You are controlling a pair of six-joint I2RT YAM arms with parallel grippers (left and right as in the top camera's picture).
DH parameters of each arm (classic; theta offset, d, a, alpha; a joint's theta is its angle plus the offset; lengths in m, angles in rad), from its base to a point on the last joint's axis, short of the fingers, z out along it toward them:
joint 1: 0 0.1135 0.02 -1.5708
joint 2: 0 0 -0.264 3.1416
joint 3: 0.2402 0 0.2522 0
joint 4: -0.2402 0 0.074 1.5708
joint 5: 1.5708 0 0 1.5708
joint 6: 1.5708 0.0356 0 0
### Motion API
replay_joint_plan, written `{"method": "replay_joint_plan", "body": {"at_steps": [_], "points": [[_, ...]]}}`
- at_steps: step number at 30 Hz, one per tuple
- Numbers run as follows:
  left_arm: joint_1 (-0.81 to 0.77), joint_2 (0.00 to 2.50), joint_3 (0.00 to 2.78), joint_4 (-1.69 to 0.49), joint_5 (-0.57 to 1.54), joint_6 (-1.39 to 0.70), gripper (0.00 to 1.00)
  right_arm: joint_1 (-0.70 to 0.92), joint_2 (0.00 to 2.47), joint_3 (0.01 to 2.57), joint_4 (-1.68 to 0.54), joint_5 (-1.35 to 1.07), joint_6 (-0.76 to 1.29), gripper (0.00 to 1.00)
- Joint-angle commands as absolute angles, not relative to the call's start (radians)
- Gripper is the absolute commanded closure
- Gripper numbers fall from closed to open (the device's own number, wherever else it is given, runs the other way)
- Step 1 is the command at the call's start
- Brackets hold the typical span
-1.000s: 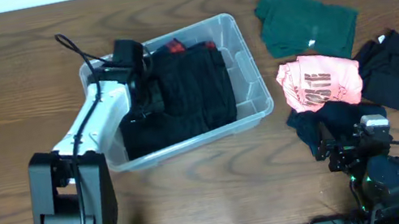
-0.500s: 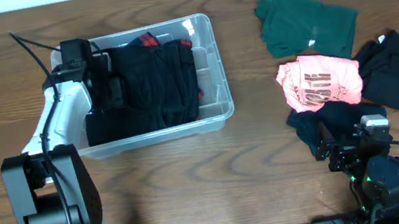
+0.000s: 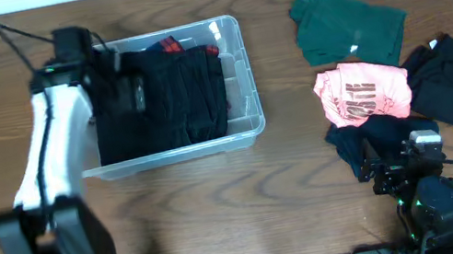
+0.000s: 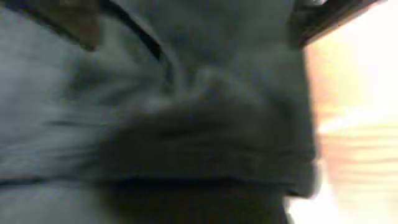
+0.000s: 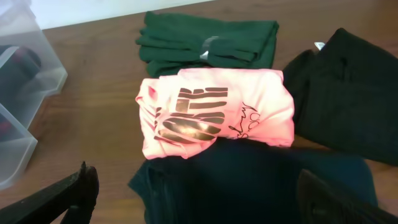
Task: Pack container
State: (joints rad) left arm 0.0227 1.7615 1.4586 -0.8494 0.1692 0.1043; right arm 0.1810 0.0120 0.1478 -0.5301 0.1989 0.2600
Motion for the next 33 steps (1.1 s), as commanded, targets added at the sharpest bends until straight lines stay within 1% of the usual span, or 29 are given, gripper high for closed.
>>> {"method": "replay_joint_plan", "body": {"at_steps": [1,4,9,14,19,21,28,33], "points": [[0.028,1.605,1.53,-0.89,0.189,0.047,0.02,0.188,0.007,0.145,-0.53,0.206,0.273,0.01],[0.05,1.528,1.53,-0.915,0.12,-0.016,0.02,0.188,0.007,0.145,-0.53,0.206,0.273,0.01],[0.135,1.455,1.53,-0.979,-0.009,-0.131,0.02,0.188,0.007,0.145,-0.53,0.206,0.273,0.01],[0.255,1.448,1.529,-1.048,-0.016,-0.14,0.02,0.188,0.007,0.145,-0.53,0.206,0.273,0.01],[0.337,1.45,1.527,-1.061,-0.016,-0.14,0.02,0.188,0.007,0.145,-0.531,0.216,0.25,0.01],[0.353,1.45,1.527,-1.061,-0.016,-0.14,0.02,0.188,0.007,0.145,-0.531,0.218,0.171,0.01],[0.358,1.45,1.527,-1.062,-0.016,-0.14,0.02,0.188,0.007,0.145,-0.526,0.194,0.179,0.01],[0.358,1.45,1.527,-1.062,-0.016,-0.14,0.02,0.188,0.007,0.139,-0.354,0.088,0.266,0.01]]}}
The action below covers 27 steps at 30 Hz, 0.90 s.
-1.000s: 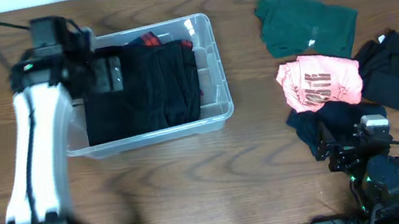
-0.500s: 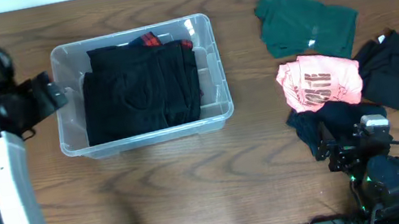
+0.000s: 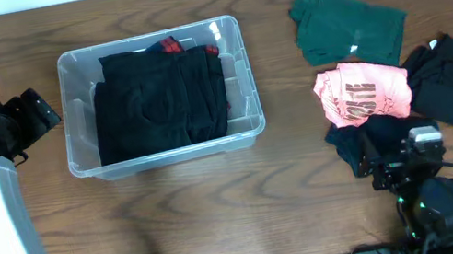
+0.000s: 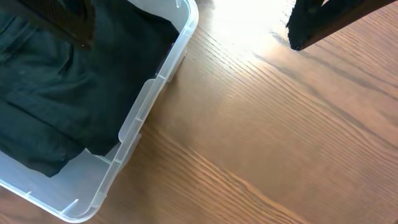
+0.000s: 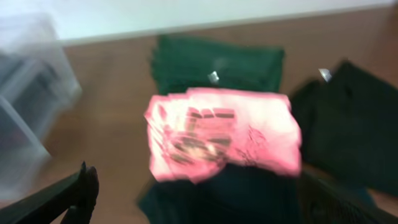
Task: Pack container
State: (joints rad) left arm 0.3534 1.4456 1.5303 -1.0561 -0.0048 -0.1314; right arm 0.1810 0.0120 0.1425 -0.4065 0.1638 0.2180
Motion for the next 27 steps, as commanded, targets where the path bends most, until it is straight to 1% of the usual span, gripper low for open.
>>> {"method": "replay_joint_plan", "body": {"at_steps": [1,4,5,8,11,16,19,21,25,27], "points": [[0.358,1.45,1.527,-1.062,-0.016,-0.14,0.02,0.188,0.007,0.139,-0.295,0.046,0.266,0.01],[0.358,1.45,1.527,-1.061,-0.016,-0.14,0.02,0.188,0.014,0.14,-0.121,-0.061,0.268,0.01],[0.358,1.45,1.527,-1.062,-0.016,-0.14,0.02,0.188,0.019,0.142,-0.095,-0.076,0.269,0.01],[0.358,1.45,1.527,-1.061,-0.016,-0.14,0.02,0.188,0.064,0.175,-0.075,-0.089,0.272,0.01],[0.358,1.45,1.527,-1.062,-0.016,-0.14,0.02,0.188,0.16,0.238,-0.089,-0.068,0.26,0.01],[0.358,1.45,1.527,-1.061,-0.016,-0.14,0.02,0.188,0.432,0.439,-0.174,-0.068,0.261,0.01],[0.358,1.45,1.527,-1.061,-0.016,-0.14,0.02,0.188,0.638,0.607,-0.265,-0.068,0.249,0.01],[0.358,1.45,1.527,-1.061,-0.016,-0.14,0.02,0.188,0.801,0.758,-0.368,-0.077,0.245,0.01],[0.358,1.45,1.527,-1.062,-0.016,-0.14,0.02,0.188,1.063,1.046,-0.541,-0.198,0.238,0.01],[0.358,1.45,1.527,-1.062,-0.016,-0.14,0.02,0.188,1.158,1.146,-0.611,-0.237,0.238,0.01]]}}
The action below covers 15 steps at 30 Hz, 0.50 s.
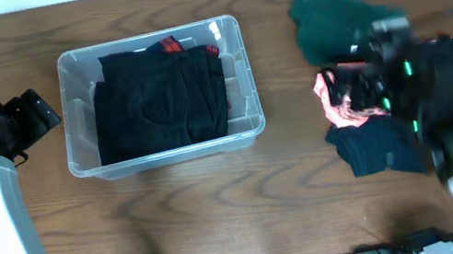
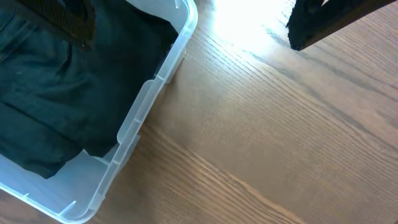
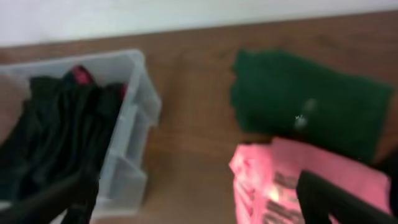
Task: Pack container
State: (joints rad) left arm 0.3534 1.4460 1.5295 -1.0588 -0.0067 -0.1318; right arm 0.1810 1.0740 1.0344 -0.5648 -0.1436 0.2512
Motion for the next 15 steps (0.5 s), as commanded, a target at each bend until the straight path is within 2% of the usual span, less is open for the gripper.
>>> {"method": "replay_joint_plan", "body": {"at_steps": [1,6,10,15], "points": [[0.358,1.45,1.527,-1.061,-0.016,-0.14,0.02,0.183,1.198,1.188,-0.634,-0.237,0.238,0.01],[0.358,1.45,1.527,-1.062,-0.016,-0.14,0.02,0.076,1.311,1.327,-0.706,-0.244,0.324,0.01],[0.358,1.45,1.527,-1.061,-0.016,-0.14,0.02,-0.13,1.348,1.35,-0.753,-0.257,0.392,0.01],[0.358,1.45,1.527,-1.061,-0.016,-0.14,0.02,-0.424,1.448,1.35,-0.849,-0.362,0.368,0.01]]}}
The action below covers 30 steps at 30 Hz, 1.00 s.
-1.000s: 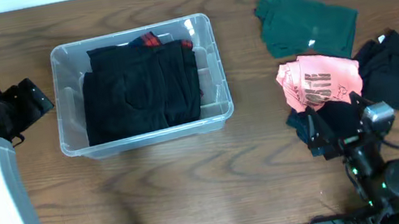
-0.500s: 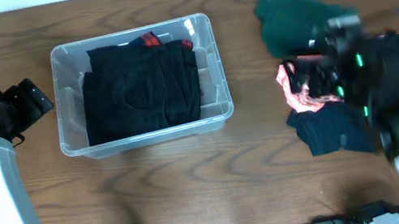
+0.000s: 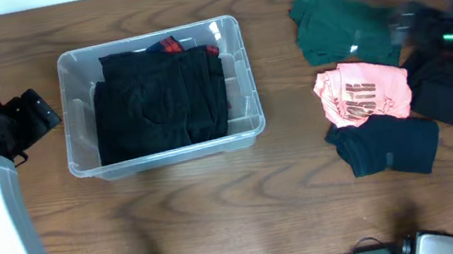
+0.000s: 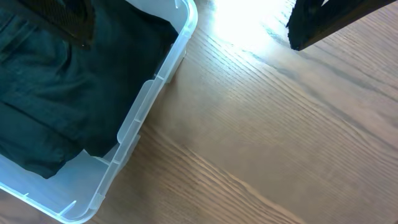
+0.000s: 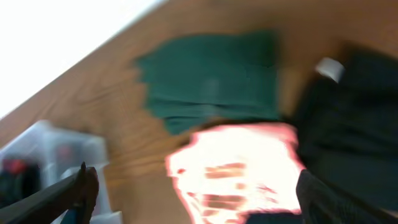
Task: Pack container
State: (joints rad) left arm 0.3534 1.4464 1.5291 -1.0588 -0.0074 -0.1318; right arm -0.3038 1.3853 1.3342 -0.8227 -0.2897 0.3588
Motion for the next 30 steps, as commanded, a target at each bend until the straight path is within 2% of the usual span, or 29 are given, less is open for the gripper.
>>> {"method": "replay_joint_plan", "body": {"at_steps": [1,6,13,20,30], "points": [[0.358,1.45,1.527,-1.062,-0.016,-0.14,0.02,-0.466,1.473,1.35,-0.856,-0.38,0.351,0.01],[0.358,1.45,1.527,-1.062,-0.016,-0.14,0.02,-0.636,1.61,1.349,-0.864,-0.422,0.282,0.01],[0.358,1.45,1.527,-1.062,-0.016,-0.14,0.02,-0.783,1.774,1.346,-0.883,-0.432,0.174,0.01],[0.358,1.45,1.527,-1.061,-0.016,-0.14,0.02,-0.845,1.9,1.346,-0.876,-0.505,0.049,0.01],[0.358,1.45,1.527,-1.062,-0.016,-0.14,0.02,-0.876,2.014,1.346,-0.84,-0.46,0.043,0.01]]}}
